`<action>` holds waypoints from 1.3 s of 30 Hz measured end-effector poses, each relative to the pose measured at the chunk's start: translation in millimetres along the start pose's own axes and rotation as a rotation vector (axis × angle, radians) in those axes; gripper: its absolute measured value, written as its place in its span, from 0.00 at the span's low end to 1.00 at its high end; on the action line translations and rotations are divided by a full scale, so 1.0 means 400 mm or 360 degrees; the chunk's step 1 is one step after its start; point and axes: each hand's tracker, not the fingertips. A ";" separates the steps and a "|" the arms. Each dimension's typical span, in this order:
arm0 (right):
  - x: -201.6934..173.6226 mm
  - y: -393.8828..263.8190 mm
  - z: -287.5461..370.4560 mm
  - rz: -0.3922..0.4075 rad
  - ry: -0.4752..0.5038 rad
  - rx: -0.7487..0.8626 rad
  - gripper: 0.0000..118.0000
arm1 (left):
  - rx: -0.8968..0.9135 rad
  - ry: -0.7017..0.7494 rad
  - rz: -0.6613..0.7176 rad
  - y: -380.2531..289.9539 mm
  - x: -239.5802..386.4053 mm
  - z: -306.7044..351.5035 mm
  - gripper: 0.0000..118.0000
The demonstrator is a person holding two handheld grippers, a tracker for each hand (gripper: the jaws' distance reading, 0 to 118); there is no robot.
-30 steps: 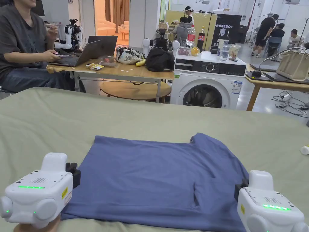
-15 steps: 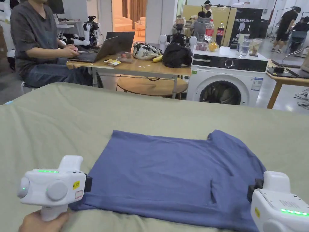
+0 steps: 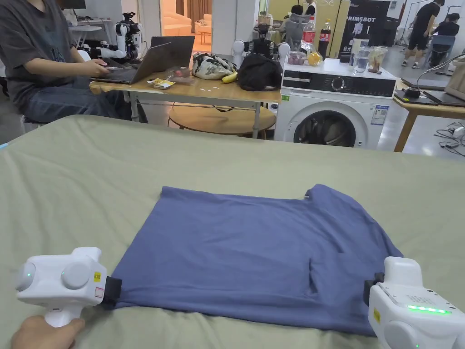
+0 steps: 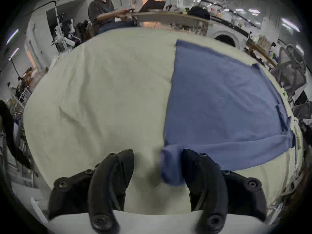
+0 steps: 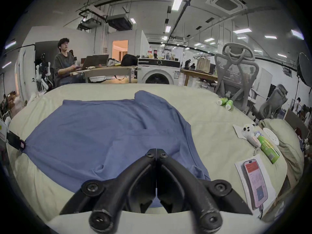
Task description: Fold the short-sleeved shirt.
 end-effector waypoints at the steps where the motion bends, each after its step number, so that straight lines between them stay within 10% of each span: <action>1: 0.007 -0.001 0.002 -0.0003 0.0001 -0.0007 0.00 | 0.0032 0.0009 -0.0032 -0.004 0.005 0.009 0.49; 5: 0.038 -0.002 0.006 -0.0021 -0.0015 -0.0041 0.00 | 0.0046 -0.0002 -0.0095 -0.011 0.026 0.020 0.40; 10: 0.090 -0.003 0.006 -0.0057 -0.0033 -0.0111 0.00 | 0.0070 -0.0039 -0.0226 -0.014 0.053 0.016 0.04; 14: 0.139 -0.002 -0.005 -0.0056 -0.0060 -0.0246 0.02 | 0.0088 -0.0181 -0.0096 -0.008 0.013 0.036 0.00; 18: 0.177 -0.020 -0.044 -0.0053 -0.0046 -0.0425 0.48 | 0.0113 -0.0201 -0.0102 -0.008 0.005 0.047 0.00; 28: 0.179 -0.085 -0.103 -0.0048 0.0167 -0.0578 0.33 | 0.0113 -0.0198 -0.0102 -0.021 0.010 0.036 0.00; 30: 0.164 -0.085 -0.094 -0.0059 0.0132 -0.0578 0.05 | 0.0121 -0.0201 -0.0093 -0.020 0.009 0.037 0.00; 39: 0.174 0.054 -0.027 -0.0098 0.0134 -0.0340 0.03 | 0.0348 -0.0289 -0.0056 0.069 0.017 0.143 0.00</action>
